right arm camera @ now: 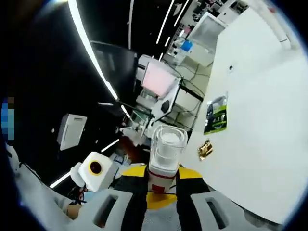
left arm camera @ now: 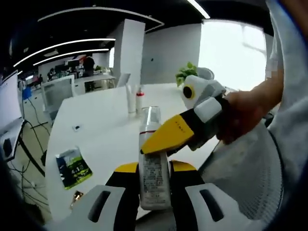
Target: Arrange the skincare products in the storage area until every visible bottle or jar stands upright without overlapping.
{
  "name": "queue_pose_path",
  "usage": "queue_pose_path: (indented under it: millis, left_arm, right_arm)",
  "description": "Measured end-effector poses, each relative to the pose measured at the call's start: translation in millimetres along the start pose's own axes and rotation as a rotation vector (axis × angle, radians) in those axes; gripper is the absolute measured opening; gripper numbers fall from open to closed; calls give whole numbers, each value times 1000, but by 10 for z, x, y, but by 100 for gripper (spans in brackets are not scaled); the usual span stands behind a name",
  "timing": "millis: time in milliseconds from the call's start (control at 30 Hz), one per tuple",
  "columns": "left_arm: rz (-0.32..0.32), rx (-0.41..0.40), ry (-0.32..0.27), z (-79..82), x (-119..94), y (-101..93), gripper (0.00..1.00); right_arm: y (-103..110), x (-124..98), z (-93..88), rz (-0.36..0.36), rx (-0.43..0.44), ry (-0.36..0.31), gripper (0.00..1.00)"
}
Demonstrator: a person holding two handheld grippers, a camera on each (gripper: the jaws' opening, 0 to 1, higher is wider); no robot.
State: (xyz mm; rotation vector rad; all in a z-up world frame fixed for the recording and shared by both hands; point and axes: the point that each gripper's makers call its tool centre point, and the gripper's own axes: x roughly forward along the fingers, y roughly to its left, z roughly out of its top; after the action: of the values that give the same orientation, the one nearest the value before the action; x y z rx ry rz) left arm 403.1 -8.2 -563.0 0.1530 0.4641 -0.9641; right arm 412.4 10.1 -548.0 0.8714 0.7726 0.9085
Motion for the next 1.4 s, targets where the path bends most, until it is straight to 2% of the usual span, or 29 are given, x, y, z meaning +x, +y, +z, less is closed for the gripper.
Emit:
queue_pose_path:
  millis: [133, 167, 267, 367, 433, 533, 600, 700, 733, 767, 800, 833, 900, 1000, 1167, 1400]
  left_arm:
    - [14, 59, 26, -58, 44, 18, 21]
    - [14, 64, 61, -124, 71, 18, 21]
    - [2, 66, 90, -187, 111, 1, 21]
    - [19, 104, 94, -195, 109, 32, 21]
    - [28, 106, 122, -247, 117, 54, 21]
    - [49, 136, 141, -284, 124, 90, 21]
    - [61, 183, 174, -341, 113, 123, 19]
    - [89, 265, 266, -489, 86, 200, 3]
    - [92, 250, 258, -483, 102, 194, 0]
    - [98, 245, 249, -465, 96, 207, 1]
    - [117, 215, 209, -396, 99, 244, 2]
    - [136, 184, 195, -373, 93, 282, 5]
    - [182, 142, 194, -375, 59, 396, 10]
    - [198, 112, 218, -426, 62, 456, 11]
    - [215, 126, 272, -528, 60, 497, 10]
    - [224, 127, 330, -629, 49, 539, 6]
  right_arm:
    - [-39, -4, -35, -33, -74, 20, 16]
    - [-65, -2, -55, -46, -107, 34, 16]
    - [-76, -16, -94, -73, -173, 55, 15]
    - [-100, -51, -39, -97, -238, 58, 15]
    - [-177, -88, 13, -132, -294, 77, 15]
    - [-243, -121, 111, -154, -322, 84, 15]
    - [-393, -198, 295, -220, -416, 72, 15]
    - [-539, -297, 443, -278, -457, 63, 15]
    - [-606, -352, 521, -304, -460, 44, 15]
    - [-645, -386, 565, -313, -454, 33, 15]
    - [-719, -438, 624, -336, -445, 24, 15]
    - [-790, -484, 680, -365, -450, 14, 15]
    - [-930, -575, 808, -417, -461, -15, 16]
    - [-1088, -675, 962, -469, -441, -45, 16]
    - [-1284, -801, 1261, -549, -466, -102, 16]
    - [-1645, -949, 1593, -661, -481, -148, 16]
